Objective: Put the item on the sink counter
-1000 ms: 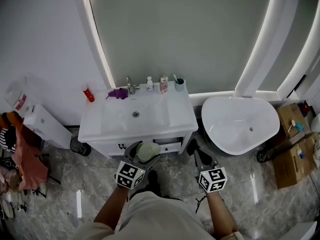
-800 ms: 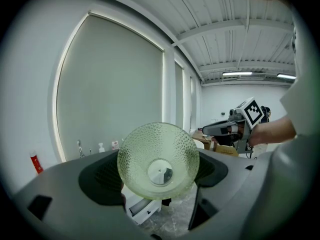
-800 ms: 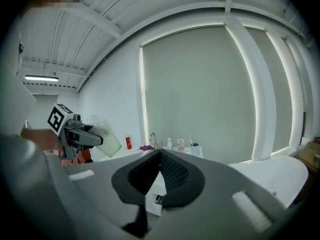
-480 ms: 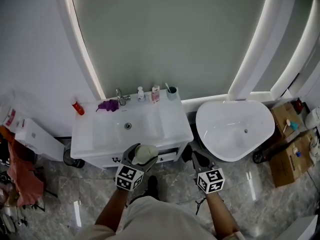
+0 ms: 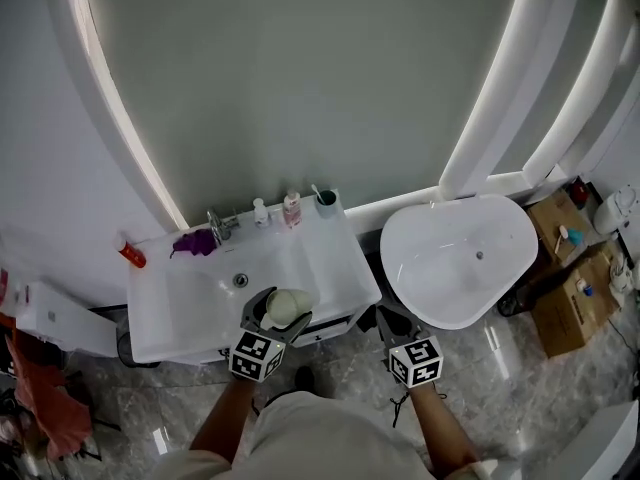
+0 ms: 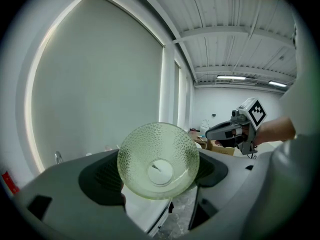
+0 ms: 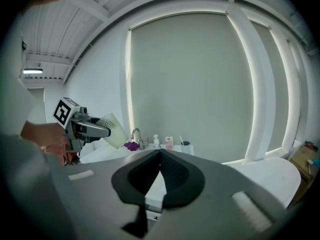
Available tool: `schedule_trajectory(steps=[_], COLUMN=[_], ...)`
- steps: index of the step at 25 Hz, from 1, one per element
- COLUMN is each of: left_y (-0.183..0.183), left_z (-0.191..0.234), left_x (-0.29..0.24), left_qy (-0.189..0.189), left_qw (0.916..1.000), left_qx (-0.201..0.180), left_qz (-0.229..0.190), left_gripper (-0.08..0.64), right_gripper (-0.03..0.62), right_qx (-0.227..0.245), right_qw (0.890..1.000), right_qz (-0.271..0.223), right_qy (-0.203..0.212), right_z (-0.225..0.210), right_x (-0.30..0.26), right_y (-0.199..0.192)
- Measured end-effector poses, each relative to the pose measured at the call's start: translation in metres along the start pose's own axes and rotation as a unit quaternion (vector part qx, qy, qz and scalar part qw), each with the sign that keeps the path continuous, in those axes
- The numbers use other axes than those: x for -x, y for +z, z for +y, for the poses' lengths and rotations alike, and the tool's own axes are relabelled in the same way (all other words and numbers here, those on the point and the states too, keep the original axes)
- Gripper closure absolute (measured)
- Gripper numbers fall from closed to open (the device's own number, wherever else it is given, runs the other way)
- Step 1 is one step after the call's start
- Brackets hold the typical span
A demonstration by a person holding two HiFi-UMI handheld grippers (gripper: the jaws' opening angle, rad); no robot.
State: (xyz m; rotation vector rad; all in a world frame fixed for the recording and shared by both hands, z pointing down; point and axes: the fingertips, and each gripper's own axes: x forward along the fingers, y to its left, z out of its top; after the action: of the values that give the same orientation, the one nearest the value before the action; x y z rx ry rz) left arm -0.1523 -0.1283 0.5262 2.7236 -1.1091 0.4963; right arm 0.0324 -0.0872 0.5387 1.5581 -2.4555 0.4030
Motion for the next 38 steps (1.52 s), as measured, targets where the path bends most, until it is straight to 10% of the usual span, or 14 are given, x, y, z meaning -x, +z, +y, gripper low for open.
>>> schedule_trajectory(steps=[17,38], left_y=[0.005,-0.007], left_z=[0.068,0.076], left_x=[-0.088,-0.212], left_qy=[-0.052,0.081], left_qw=[0.9978,0.9919], left_qx=[-0.023,0.031], left_qz=[0.035,0.092], left_gripper=[0.164,0.164], right_gripper=[0.581,0.583], right_qx=[-0.065,-0.008], right_qw=[0.997,0.988], right_qz=[0.031,0.085], right_qy=[-0.033,0.126], right_z=[-0.032,-0.150], right_x=[-0.085,-0.184], right_y=[-0.002,-0.002])
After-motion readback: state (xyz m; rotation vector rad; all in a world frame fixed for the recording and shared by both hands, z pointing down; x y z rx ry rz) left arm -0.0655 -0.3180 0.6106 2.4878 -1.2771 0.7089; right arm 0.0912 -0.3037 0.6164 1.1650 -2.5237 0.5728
